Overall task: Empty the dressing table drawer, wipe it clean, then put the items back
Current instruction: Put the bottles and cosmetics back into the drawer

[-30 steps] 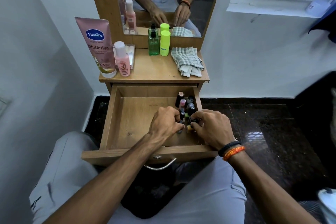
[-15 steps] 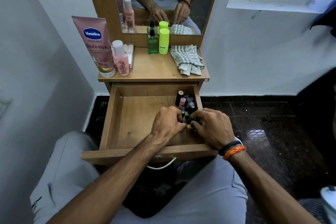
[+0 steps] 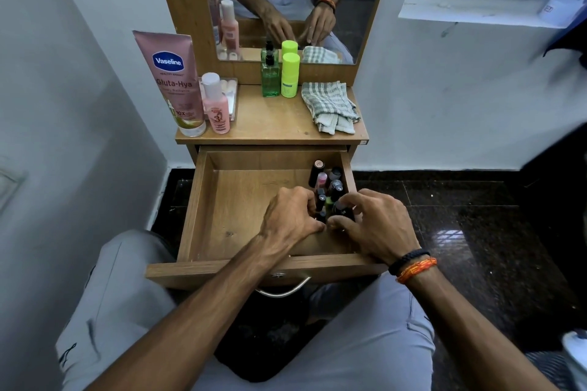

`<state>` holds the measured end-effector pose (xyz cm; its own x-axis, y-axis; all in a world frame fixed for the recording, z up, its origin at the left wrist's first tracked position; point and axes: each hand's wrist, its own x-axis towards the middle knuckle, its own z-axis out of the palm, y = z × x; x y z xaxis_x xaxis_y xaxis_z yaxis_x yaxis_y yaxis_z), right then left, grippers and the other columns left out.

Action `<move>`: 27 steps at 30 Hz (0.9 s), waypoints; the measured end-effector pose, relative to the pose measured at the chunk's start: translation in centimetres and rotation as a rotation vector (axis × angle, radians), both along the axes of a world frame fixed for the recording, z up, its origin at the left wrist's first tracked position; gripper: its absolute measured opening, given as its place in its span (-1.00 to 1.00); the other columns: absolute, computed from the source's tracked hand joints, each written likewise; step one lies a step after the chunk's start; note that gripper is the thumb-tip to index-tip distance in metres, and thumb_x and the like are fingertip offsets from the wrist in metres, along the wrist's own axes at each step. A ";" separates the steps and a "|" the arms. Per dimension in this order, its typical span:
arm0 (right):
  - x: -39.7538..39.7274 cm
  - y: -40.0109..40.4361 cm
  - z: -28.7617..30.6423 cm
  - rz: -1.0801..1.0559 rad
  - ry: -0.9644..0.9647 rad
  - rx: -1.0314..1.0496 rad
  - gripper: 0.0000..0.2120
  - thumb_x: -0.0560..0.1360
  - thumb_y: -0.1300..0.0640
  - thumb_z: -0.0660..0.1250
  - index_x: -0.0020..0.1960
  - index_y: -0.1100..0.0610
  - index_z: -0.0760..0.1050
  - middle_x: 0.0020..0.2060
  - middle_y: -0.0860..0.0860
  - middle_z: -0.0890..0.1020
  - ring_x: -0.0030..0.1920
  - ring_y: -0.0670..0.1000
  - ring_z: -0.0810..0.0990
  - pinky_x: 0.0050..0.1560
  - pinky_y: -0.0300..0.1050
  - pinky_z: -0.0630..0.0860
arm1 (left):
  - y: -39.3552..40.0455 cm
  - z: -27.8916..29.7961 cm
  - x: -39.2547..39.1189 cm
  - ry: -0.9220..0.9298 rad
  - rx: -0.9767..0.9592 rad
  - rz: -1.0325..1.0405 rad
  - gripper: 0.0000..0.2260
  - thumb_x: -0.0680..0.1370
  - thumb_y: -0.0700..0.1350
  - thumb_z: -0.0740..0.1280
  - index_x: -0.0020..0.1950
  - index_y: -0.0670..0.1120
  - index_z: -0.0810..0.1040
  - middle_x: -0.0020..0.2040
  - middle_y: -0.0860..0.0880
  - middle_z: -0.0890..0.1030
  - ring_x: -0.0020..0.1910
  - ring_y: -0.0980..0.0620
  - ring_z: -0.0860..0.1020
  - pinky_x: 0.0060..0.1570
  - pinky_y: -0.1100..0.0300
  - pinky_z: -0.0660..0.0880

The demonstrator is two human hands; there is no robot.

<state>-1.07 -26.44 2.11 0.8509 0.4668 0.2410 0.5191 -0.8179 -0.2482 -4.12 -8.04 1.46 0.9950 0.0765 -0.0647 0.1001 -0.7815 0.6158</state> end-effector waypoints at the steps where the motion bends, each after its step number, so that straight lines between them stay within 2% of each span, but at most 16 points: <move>1: 0.2 0.1 0.2 -0.014 -0.020 0.019 -0.68 0.45 -0.27 0.39 -0.03 -0.04 0.63 -0.19 -0.10 0.63 -0.24 -0.10 0.58 -0.26 -0.17 0.56 | 0.3 0.2 0.1 0.008 0.000 -0.002 -0.75 0.37 0.00 0.60 -0.09 -0.05 0.63 -0.17 0.05 0.64 -0.17 0.10 0.61 -0.18 0.18 0.62; 3: 0.9 0.2 0.6 -0.035 -0.054 0.078 -0.69 0.50 -0.24 0.34 -0.06 0.00 0.62 -0.22 -0.09 0.63 -0.30 -0.12 0.54 -0.30 -0.18 0.55 | 0.9 0.7 0.5 0.008 0.016 0.012 -0.79 0.35 -0.03 0.60 -0.13 0.00 0.64 -0.22 0.08 0.65 -0.20 0.11 0.63 -0.17 0.10 0.66; 6: 2.6 1.2 1.9 -0.062 -0.088 0.163 -0.86 0.53 -0.04 0.40 -0.07 0.02 0.63 -0.23 -0.07 0.66 -0.30 -0.15 0.49 -0.26 -0.26 0.47 | 1.9 2.3 1.5 -0.041 0.014 0.053 -0.87 0.38 -0.04 0.55 -0.16 0.03 0.65 -0.28 0.09 0.65 -0.27 0.12 0.63 -0.21 0.07 0.67; 8: 4.2 2.5 2.7 -0.065 -0.083 0.222 -0.92 0.52 0.05 0.43 -0.05 0.05 0.64 -0.20 -0.04 0.68 -0.26 -0.13 0.54 -0.21 -0.23 0.54 | 2.8 3.7 2.7 -0.120 -0.011 0.073 -0.89 0.42 -0.03 0.51 -0.12 -0.02 0.67 -0.27 0.06 0.66 -0.27 0.11 0.63 -0.21 0.07 0.67; 11: 7.3 4.8 4.1 -0.056 -0.106 0.297 -0.92 0.52 0.11 0.43 -0.01 0.09 0.64 -0.17 0.00 0.69 -0.21 -0.05 0.62 -0.13 -0.10 0.63 | 4.1 5.7 5.1 -0.244 -0.056 0.124 -0.89 0.47 -0.09 0.48 -0.07 -0.09 0.67 -0.20 0.01 0.67 -0.23 0.08 0.63 -0.17 0.09 0.67; 15: 11.8 8.0 6.5 -0.071 -0.193 0.368 -0.92 0.53 0.16 0.39 -0.03 0.10 0.67 -0.15 0.01 0.72 -0.18 -0.05 0.63 -0.12 -0.20 0.56 | 5.9 7.7 8.7 -0.375 -0.080 0.298 -0.94 0.44 -0.19 0.44 -0.11 -0.10 0.66 -0.23 0.01 0.66 -0.24 0.06 0.63 -0.18 0.05 0.67; 18: 14.7 10.4 8.0 -0.071 -0.237 0.426 -0.88 0.52 0.18 0.35 -0.04 0.11 0.67 -0.16 0.02 0.71 -0.19 -0.02 0.62 -0.12 -0.09 0.59 | 7.3 8.6 11.0 -0.427 -0.118 0.417 -0.90 0.37 -0.21 0.41 -0.14 -0.09 0.64 -0.27 0.00 0.65 -0.24 0.02 0.62 -0.24 0.00 0.65; 20: 16.3 11.9 8.8 -0.065 -0.246 0.414 -0.84 0.53 0.18 0.30 0.00 0.10 0.66 -0.15 0.04 0.70 -0.19 -0.01 0.59 -0.12 -0.07 0.59 | 8.0 9.1 12.3 -0.459 -0.133 0.439 -0.83 0.37 -0.21 0.42 -0.05 -0.14 0.62 -0.20 -0.05 0.65 -0.18 -0.03 0.61 -0.24 0.03 0.58; 23: 18.1 13.6 9.4 -0.022 -0.224 0.342 -0.75 0.54 0.20 0.28 0.17 0.09 0.63 -0.03 0.09 0.68 -0.08 0.06 0.61 -0.05 -0.10 0.54 | 8.6 9.6 13.9 -0.512 -0.109 0.464 -0.61 0.40 -0.26 0.41 0.22 -0.14 0.56 0.05 -0.14 0.60 0.03 -0.08 0.55 -0.15 0.17 0.39; 25: 19.1 14.6 9.3 0.015 -0.176 0.301 -0.72 0.54 0.16 0.35 0.24 0.09 0.60 0.06 0.10 0.65 0.01 0.08 0.62 0.04 0.01 0.58 | 8.9 9.5 14.9 -0.525 -0.121 0.481 -0.52 0.42 -0.32 0.40 0.34 -0.09 0.52 0.21 -0.15 0.54 0.19 -0.10 0.51 -0.03 0.23 0.37; 27: 19.8 15.4 8.9 0.044 -0.139 0.265 -0.67 0.54 0.12 0.38 0.29 0.07 0.56 0.10 0.12 0.62 0.04 0.11 0.61 0.07 0.09 0.58 | 9.0 9.2 15.8 -0.514 -0.097 0.469 -0.48 0.44 -0.34 0.40 0.39 -0.08 0.50 0.30 -0.16 0.49 0.24 -0.10 0.50 0.00 0.28 0.35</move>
<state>18.76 -10.99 11.06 0.7814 0.4080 0.4721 0.5968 -0.7097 -0.3745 11.72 0.94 10.61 0.7649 0.5226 0.3766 0.0907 -0.6663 0.7402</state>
